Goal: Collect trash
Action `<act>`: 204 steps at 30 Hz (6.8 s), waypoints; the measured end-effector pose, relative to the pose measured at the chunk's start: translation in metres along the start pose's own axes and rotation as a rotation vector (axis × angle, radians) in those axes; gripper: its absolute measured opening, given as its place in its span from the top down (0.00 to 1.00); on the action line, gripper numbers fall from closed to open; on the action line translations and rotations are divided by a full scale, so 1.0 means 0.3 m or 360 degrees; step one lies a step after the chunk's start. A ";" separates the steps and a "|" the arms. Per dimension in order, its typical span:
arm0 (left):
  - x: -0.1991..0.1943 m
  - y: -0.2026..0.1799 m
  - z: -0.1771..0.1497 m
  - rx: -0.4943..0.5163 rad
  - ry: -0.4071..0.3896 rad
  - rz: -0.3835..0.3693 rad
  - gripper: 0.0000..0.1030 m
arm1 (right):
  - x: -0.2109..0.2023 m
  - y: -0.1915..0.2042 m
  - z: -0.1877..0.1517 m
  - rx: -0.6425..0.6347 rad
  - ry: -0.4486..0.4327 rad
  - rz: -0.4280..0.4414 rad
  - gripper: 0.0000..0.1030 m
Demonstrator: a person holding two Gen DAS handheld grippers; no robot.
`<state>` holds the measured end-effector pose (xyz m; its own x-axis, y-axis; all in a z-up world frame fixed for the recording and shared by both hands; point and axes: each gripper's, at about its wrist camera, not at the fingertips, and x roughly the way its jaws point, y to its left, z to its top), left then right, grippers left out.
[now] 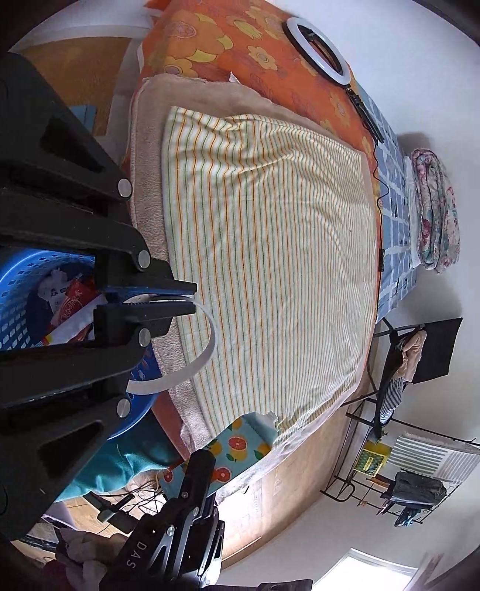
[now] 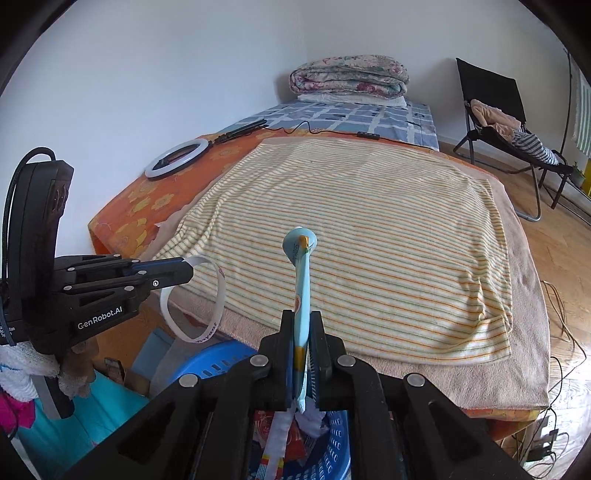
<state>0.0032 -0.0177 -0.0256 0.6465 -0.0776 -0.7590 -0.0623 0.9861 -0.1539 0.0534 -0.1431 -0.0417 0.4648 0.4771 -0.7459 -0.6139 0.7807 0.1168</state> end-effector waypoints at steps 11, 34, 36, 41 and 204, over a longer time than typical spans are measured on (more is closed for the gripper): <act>0.016 -0.061 -0.151 0.0022 0.0072 -0.0010 0.99 | -0.024 0.026 -0.172 0.0091 0.0084 0.0031 0.95; 0.120 -0.033 -0.310 -0.0051 0.0264 0.0019 0.99 | 0.088 0.046 -0.393 0.0213 0.0310 0.0034 0.95; 0.126 -0.036 -0.315 -0.0045 0.0275 0.0029 0.99 | 0.093 0.044 -0.395 0.0219 0.0316 0.0033 0.95; 0.144 -0.045 -0.327 -0.0034 0.0296 0.0049 0.99 | 0.108 0.045 -0.394 0.0225 0.0330 0.0026 0.95; -0.099 0.059 0.303 -0.0096 -0.0244 0.0080 0.01 | -0.037 -0.100 0.168 0.0356 -0.0278 -0.0211 0.00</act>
<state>0.0521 0.0153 0.0517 0.7494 -0.0003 -0.6621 -0.1401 0.9773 -0.1589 0.0988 -0.1514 -0.0038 0.6459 0.4119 -0.6428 -0.3939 0.9010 0.1817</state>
